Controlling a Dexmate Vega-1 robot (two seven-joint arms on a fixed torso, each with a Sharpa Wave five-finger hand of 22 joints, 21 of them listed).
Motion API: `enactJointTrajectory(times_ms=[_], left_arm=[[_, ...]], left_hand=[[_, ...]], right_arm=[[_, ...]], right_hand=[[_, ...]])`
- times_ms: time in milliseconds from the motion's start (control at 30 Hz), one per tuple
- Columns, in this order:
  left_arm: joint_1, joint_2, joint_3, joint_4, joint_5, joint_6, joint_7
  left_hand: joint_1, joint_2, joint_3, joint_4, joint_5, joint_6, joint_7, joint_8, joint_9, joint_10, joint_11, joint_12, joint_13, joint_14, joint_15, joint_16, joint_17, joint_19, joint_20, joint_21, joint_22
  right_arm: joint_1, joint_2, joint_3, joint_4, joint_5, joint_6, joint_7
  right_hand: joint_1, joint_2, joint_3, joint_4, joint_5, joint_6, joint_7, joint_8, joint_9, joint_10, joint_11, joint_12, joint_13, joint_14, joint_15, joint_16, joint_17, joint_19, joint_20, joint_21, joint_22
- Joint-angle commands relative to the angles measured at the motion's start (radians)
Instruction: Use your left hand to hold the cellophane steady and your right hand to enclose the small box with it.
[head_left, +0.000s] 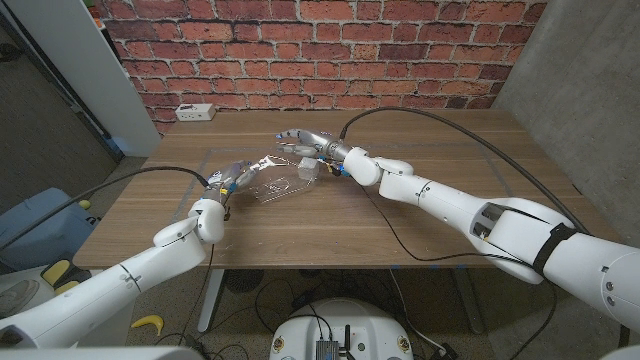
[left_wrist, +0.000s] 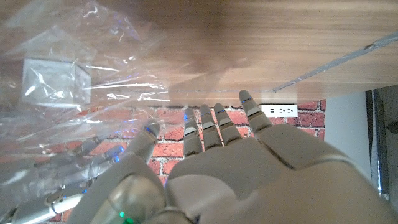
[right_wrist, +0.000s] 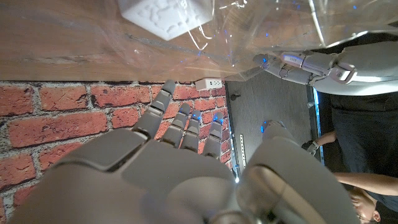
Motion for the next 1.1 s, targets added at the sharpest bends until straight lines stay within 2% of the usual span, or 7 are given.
enactJointTrajectory(times_ms=[33,233,367,633,1100], left_arm=[[0.093,-0.119,-0.109,0.135,-0.002,-0.432,0.380],[0.100,-0.155,-0.134,0.179,0.010,-0.554,0.433],[0.104,-0.172,-0.153,0.200,-0.005,-0.626,0.432],[0.118,-0.204,-0.196,0.238,-0.071,-0.772,0.390],[0.164,-0.236,-0.275,0.244,-0.205,-0.920,0.241]], left_hand=[[0.008,-0.019,-0.002,-0.014,-0.001,0.003,-0.012,0.008,0.003,0.009,-0.003,0.010,0.003,0.015,0.001,0.011,0.003,0.007,0.012,-0.001,0.001],[0.016,-0.028,-0.006,-0.029,-0.001,0.001,-0.021,0.008,0.003,0.013,-0.001,0.012,0.003,0.030,-0.004,0.014,0.004,0.026,0.012,0.003,0.001],[0.021,-0.030,-0.007,-0.036,-0.002,-0.002,-0.024,0.007,0.003,0.013,0.002,0.012,0.003,0.034,-0.004,0.014,0.004,0.037,0.007,0.006,0.001],[0.029,-0.036,-0.010,-0.049,-0.004,-0.018,-0.028,0.002,0.002,-0.003,0.004,0.007,0.003,0.031,-0.010,0.010,0.004,0.046,-0.005,0.007,0.000],[0.041,-0.040,-0.016,-0.069,-0.007,-0.048,-0.038,-0.002,0.002,-0.039,0.009,-0.003,0.003,0.003,-0.012,-0.001,0.003,0.042,-0.021,0.000,0.000]], right_arm=[[-0.055,-0.011,0.093,-0.019,0.078,0.042,-0.052],[-0.089,-0.025,0.139,-0.051,0.118,0.051,-0.082],[-0.112,-0.037,0.168,-0.079,0.141,0.055,-0.103],[-0.156,-0.057,0.217,-0.128,0.179,0.065,-0.131],[-0.253,-0.090,0.316,-0.226,0.275,0.088,-0.169]], right_hand=[[-0.018,0.002,-0.008,0.003,-0.004,0.009,0.000,0.007,0.002,0.011,-0.001,0.005,0.003,0.008,-0.006,0.006,0.006,0.003,0.003,-0.007,0.003],[-0.026,0.001,-0.012,0.007,-0.004,0.011,0.001,0.006,0.002,0.015,-0.001,0.005,0.003,0.007,-0.006,0.006,0.007,0.002,0.003,-0.008,0.003],[-0.032,0.000,-0.014,0.008,-0.004,0.012,0.001,0.006,0.001,0.015,-0.002,0.005,0.003,0.009,-0.006,0.006,0.007,0.001,0.003,-0.008,0.003],[-0.039,-0.002,-0.017,0.011,-0.004,0.017,0.002,0.006,0.001,0.020,-0.003,0.005,0.003,0.011,-0.006,0.006,0.008,0.000,0.004,-0.010,0.003],[-0.047,-0.007,-0.020,0.011,-0.004,0.026,0.005,0.007,0.000,0.028,0.000,0.006,0.002,0.017,-0.002,0.006,0.007,-0.001,0.004,-0.011,0.003]])
